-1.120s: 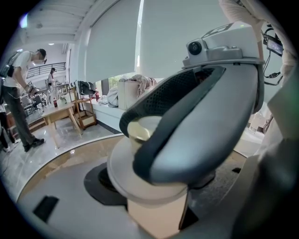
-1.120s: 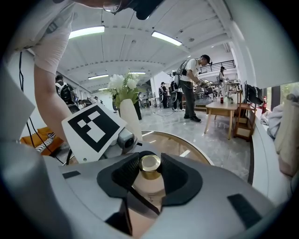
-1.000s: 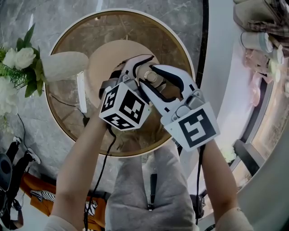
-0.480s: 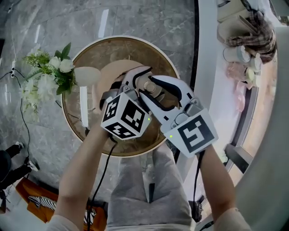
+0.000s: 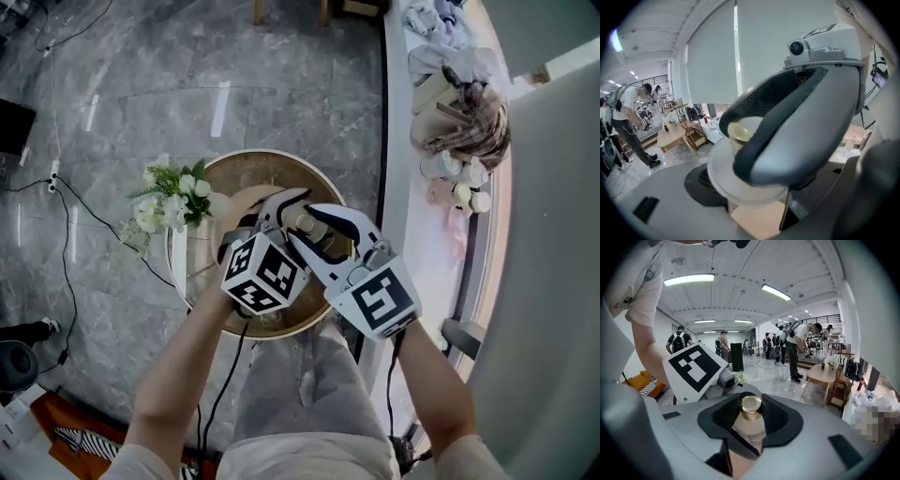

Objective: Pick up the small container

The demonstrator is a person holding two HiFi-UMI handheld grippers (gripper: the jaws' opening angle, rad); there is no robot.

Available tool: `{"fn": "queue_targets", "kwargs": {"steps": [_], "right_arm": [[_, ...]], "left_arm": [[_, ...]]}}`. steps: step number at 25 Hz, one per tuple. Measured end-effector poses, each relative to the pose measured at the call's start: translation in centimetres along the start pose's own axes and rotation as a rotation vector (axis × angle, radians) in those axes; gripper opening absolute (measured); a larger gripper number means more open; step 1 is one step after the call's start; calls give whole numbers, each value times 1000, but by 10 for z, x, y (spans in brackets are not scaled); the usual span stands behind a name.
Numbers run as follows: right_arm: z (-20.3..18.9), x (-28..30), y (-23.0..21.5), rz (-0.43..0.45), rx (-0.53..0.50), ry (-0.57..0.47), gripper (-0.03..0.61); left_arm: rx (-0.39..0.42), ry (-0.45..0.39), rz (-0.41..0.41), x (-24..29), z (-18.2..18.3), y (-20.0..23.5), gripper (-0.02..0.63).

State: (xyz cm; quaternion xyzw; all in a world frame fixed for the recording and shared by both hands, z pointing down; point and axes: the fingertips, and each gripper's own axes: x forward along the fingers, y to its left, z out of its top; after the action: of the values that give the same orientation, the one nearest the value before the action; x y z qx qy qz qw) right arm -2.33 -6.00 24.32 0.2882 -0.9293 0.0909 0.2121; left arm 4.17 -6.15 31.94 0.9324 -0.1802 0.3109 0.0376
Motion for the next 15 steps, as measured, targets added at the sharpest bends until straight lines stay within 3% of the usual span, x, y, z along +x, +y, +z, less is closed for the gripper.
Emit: {"fn": "queue_targets", "kwargs": {"steps": [8, 15], "right_arm": [[88, -53, 15, -27, -38, -46, 143], [160, -94, 42, 8, -113, -57, 143]], "left_arm": [[33, -23, 37, -63, 81, -3, 344], [7, -46, 83, -126, 141, -11, 344]]}}
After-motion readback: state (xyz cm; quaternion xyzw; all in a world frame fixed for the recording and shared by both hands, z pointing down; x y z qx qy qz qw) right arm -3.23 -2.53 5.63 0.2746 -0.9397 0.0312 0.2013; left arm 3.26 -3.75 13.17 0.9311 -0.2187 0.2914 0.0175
